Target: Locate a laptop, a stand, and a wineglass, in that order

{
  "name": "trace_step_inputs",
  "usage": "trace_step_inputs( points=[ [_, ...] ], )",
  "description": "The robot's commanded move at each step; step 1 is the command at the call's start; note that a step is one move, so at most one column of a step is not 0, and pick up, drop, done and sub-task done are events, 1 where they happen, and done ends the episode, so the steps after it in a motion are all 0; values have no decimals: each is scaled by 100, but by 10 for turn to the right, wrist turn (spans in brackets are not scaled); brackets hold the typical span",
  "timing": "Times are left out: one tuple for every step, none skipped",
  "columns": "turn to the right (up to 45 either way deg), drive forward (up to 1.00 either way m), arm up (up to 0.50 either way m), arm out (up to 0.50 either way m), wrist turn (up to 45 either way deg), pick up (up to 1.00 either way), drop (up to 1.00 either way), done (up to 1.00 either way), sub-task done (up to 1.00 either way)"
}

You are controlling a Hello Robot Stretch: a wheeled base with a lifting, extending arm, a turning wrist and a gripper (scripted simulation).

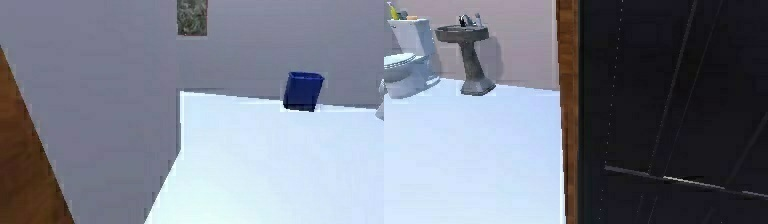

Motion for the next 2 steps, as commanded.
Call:
trace_step_inputs(
  points=[
    [60, 0, 0, 0, 0, 0, 0, 0, 0],
    [0, 20, 0, 0, 0, 0, 0, 0, 0]
  ],
)
